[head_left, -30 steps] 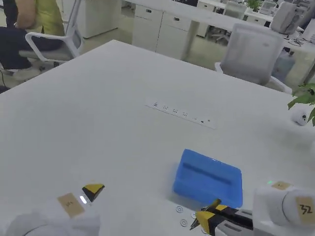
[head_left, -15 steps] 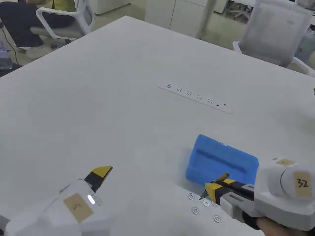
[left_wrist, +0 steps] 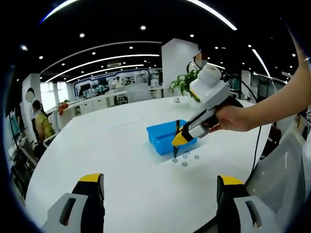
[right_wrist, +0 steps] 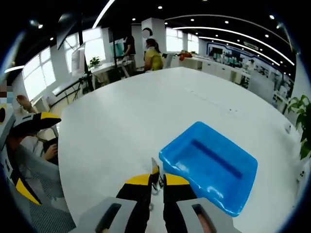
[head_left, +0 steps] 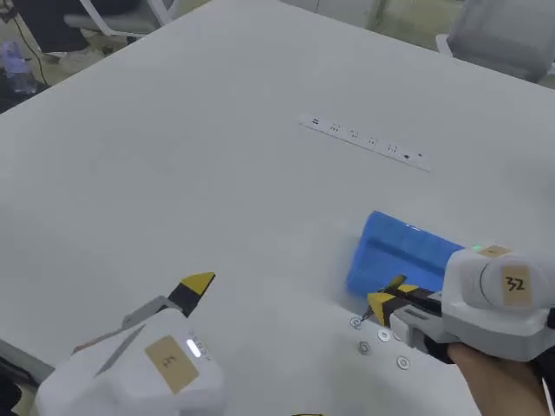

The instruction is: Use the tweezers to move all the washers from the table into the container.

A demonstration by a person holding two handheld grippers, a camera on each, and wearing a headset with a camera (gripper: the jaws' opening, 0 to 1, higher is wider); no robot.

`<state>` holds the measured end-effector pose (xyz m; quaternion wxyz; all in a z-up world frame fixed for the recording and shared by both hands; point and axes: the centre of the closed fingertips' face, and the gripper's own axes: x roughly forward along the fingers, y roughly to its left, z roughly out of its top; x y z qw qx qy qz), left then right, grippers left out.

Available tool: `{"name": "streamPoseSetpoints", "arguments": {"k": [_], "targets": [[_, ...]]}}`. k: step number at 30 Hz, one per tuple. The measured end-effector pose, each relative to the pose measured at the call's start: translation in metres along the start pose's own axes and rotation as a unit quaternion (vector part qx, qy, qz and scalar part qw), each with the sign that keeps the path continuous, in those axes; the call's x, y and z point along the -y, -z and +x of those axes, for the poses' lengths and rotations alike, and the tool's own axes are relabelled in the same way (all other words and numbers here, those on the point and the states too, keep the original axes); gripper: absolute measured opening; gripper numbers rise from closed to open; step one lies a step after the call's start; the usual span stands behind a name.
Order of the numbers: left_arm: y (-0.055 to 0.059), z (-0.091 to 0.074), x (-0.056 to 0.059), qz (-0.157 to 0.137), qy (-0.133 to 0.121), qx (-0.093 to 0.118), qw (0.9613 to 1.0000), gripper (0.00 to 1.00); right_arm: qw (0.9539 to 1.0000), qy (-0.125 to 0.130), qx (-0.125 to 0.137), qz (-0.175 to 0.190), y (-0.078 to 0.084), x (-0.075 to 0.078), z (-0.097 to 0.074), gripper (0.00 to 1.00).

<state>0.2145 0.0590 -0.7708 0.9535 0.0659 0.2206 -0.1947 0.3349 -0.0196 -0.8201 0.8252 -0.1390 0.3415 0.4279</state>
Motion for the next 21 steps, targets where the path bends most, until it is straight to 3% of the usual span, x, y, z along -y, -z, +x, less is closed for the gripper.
{"name": "streamPoseSetpoints", "arguments": {"k": [5,13,18,21], "targets": [[0.0003,-0.0005,-0.0006,0.0,-0.002,0.0,1.0,0.99,0.9998,0.007,-0.008,-0.016,0.0038,0.0006,0.0031,0.05],[0.0024,0.0,0.0007,0.01,-0.003,-0.005,0.9999,0.99,0.9999,0.012,-0.002,-0.008,0.0037,0.0028,0.0028,0.04],[0.0032,0.0002,0.002,0.016,-0.002,-0.008,0.9998,0.99,0.9995,0.026,0.003,0.018,0.0057,0.0075,0.0016,0.03],[0.0028,0.0001,0.0025,0.017,-0.001,-0.007,0.9998,0.99,0.9995,0.029,-0.003,0.009,0.0064,0.0061,0.0016,0.02]]}}
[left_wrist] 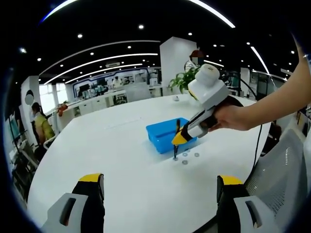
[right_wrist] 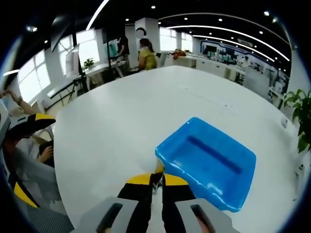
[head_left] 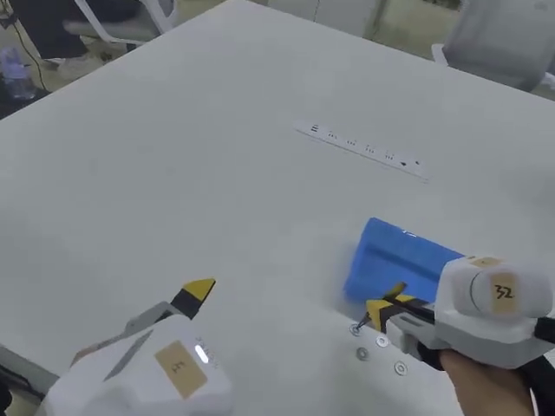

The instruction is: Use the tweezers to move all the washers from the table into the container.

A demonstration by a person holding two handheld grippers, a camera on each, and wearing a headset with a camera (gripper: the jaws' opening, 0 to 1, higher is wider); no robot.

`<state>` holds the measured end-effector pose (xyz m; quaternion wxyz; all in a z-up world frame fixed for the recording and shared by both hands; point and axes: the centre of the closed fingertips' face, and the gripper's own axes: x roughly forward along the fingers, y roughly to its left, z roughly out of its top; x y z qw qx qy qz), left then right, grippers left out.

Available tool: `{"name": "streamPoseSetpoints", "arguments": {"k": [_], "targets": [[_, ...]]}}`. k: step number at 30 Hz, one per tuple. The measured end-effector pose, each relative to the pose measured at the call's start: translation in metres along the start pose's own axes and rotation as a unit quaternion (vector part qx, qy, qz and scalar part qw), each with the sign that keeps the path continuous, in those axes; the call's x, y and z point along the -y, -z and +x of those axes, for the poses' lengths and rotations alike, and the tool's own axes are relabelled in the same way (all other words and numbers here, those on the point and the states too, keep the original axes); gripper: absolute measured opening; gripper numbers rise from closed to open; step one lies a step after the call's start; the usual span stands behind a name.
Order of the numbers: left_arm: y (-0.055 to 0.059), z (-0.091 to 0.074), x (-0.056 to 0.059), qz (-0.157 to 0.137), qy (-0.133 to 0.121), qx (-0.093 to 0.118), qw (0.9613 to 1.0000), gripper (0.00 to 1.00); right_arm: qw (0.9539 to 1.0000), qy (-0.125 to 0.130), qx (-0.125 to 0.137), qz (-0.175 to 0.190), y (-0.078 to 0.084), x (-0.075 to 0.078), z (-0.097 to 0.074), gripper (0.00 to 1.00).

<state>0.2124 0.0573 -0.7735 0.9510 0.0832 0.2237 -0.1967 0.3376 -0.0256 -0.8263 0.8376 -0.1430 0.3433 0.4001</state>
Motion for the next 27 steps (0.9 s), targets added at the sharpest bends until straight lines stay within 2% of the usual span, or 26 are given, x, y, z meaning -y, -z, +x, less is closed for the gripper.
{"name": "streamPoseSetpoints", "arguments": {"k": [8,11,17,21,24,27], "targets": [[-0.001,-0.001,0.0,0.01,-0.002,0.005,0.9999,0.99,0.9998,0.016,-0.008,0.005,-0.001,-0.002,0.001,0.02],[-0.001,-0.001,0.0,0.012,-0.002,0.006,0.9999,0.99,0.9997,0.016,-0.016,-0.006,-0.002,-0.004,0.0,0.02],[-0.002,-0.001,0.002,0.026,-0.004,0.009,0.9996,0.99,0.9999,0.016,-0.001,-0.001,-0.011,-0.007,-0.012,0.02],[-0.004,-0.001,0.002,0.028,-0.006,0.013,0.9995,0.99,0.9999,0.003,0.0,0.009,-0.01,-0.011,-0.019,0.02],[-0.004,-0.002,0.001,0.025,-0.008,0.014,0.9995,0.99,0.9998,0.017,0.012,0.003,-0.013,-0.009,-0.025,0.02],[-0.005,-0.002,-0.001,0.029,-0.012,0.017,0.9994,0.99,0.9996,0.017,0.02,0.013,-0.017,-0.006,-0.031,0.02]]}}
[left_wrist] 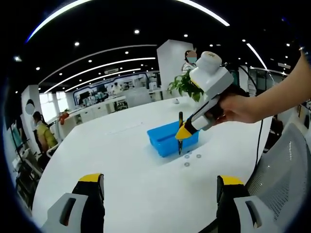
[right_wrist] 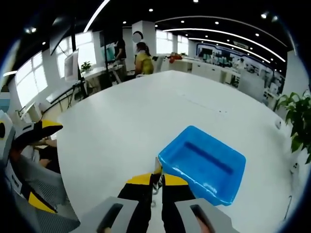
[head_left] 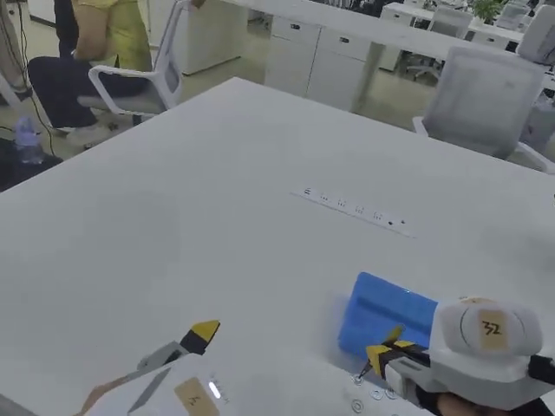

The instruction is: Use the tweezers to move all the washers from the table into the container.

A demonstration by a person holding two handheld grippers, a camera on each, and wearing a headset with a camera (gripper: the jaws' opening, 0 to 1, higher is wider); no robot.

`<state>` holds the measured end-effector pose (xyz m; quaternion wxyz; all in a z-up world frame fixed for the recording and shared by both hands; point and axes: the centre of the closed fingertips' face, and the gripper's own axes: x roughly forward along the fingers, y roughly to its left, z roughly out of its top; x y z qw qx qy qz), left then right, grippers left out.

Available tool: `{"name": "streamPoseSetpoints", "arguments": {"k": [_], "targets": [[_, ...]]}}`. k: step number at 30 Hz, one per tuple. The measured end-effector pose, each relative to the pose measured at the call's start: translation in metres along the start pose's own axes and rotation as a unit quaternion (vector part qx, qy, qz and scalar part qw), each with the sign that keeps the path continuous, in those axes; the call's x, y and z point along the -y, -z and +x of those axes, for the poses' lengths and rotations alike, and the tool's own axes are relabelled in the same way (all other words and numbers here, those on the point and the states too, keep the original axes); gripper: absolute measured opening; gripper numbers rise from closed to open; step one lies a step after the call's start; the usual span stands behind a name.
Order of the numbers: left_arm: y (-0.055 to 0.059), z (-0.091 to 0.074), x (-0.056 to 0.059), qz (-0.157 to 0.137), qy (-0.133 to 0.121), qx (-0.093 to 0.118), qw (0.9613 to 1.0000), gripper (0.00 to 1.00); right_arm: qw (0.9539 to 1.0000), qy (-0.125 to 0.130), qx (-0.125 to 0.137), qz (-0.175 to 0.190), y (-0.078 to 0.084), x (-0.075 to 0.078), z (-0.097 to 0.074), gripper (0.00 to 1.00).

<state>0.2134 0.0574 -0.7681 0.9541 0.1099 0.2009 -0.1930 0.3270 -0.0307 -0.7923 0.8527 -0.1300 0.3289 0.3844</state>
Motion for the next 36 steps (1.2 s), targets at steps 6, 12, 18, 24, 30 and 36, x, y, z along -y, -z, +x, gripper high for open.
{"name": "streamPoseSetpoints", "arguments": {"k": [6,12,18,24,30,36], "targets": [[-0.001,0.0,0.001,0.004,0.001,0.001,1.0,0.99,0.9998,0.006,0.016,0.006,-0.011,0.003,-0.009,0.02],[-0.011,-0.005,-0.007,-0.017,-0.011,0.03,0.9993,0.99,0.9992,0.013,0.036,0.013,-0.026,0.01,-0.013,0.02],[-0.013,-0.005,-0.007,-0.03,-0.009,0.039,0.9988,0.99,0.9986,0.019,0.049,0.014,-0.04,0.017,-0.012,0.03],[-0.015,-0.006,-0.006,-0.027,-0.006,0.043,0.9987,0.99,0.9984,0.03,0.045,-0.016,-0.047,0.025,-0.002,0.03],[-0.014,-0.005,-0.005,-0.026,-0.003,0.039,0.9989,0.99,0.9985,0.04,0.032,-0.022,-0.046,0.038,0.015,0.03],[-0.008,-0.003,0.0,-0.011,0.003,0.023,0.9997,0.99,0.9985,0.043,0.015,-0.029,-0.04,0.046,0.033,0.03]]}}
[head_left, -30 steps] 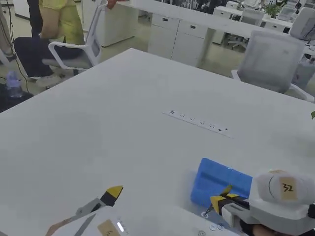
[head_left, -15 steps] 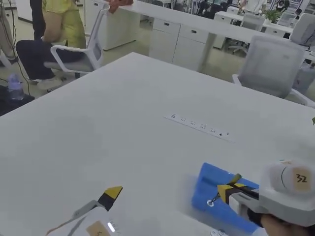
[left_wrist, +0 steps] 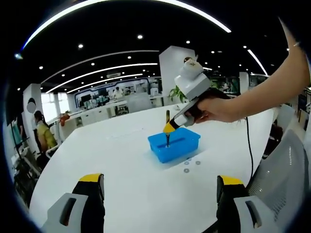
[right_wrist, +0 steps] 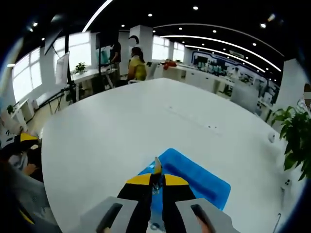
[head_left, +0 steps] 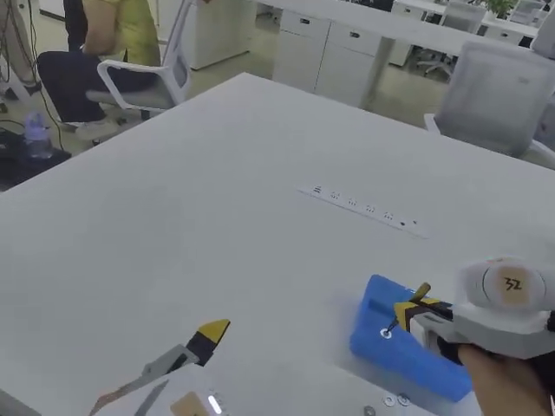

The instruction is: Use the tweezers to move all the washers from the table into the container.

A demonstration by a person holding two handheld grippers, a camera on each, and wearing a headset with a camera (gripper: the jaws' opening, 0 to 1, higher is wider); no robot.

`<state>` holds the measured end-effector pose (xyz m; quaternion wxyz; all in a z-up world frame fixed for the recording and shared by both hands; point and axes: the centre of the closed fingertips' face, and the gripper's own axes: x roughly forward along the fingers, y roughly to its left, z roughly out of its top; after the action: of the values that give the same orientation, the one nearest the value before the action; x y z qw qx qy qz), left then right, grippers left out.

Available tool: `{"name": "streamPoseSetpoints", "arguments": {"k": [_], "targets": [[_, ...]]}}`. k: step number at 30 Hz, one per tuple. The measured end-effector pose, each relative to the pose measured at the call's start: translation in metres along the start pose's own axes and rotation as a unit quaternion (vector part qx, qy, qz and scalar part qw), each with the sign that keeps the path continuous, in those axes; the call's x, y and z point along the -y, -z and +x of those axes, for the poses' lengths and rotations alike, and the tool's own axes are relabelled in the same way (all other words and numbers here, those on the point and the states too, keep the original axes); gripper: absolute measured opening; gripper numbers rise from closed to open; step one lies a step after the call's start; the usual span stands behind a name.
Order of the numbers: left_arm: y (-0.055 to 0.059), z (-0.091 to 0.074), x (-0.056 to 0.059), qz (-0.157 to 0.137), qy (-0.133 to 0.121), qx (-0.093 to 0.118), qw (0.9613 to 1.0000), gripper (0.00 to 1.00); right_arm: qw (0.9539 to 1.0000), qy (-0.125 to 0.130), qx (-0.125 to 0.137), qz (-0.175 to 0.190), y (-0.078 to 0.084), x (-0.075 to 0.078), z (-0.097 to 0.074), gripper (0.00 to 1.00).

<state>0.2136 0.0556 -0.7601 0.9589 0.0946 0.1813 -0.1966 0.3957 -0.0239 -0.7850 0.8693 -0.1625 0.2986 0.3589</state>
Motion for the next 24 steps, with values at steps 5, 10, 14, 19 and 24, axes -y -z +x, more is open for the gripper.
{"name": "streamPoseSetpoints", "arguments": {"k": [5,10,14,19,24], "targets": [[0.001,0.0,0.001,0.013,0.0,-0.006,0.9999,0.99,1.0,-0.002,-0.005,0.0,0.0,0.001,0.01,0.03],[0.001,0.0,0.002,0.012,0.001,-0.005,0.9999,0.98,0.9996,-0.011,-0.006,0.024,-0.001,0.002,0.021,0.03],[0.004,0.0,0.003,0.02,0.001,-0.014,0.9997,0.97,0.9996,0.003,-0.019,0.02,0.005,0.008,0.03,0.03],[0.005,0.0,0.003,0.019,0.002,-0.016,0.9997,0.96,0.9995,0.002,-0.022,0.023,0.007,0.007,0.034,0.03],[-0.001,-0.002,-0.002,0.015,-0.009,-0.001,0.9998,0.96,0.9995,0.0,-0.022,0.024,0.009,0.006,0.036,0.03]]}}
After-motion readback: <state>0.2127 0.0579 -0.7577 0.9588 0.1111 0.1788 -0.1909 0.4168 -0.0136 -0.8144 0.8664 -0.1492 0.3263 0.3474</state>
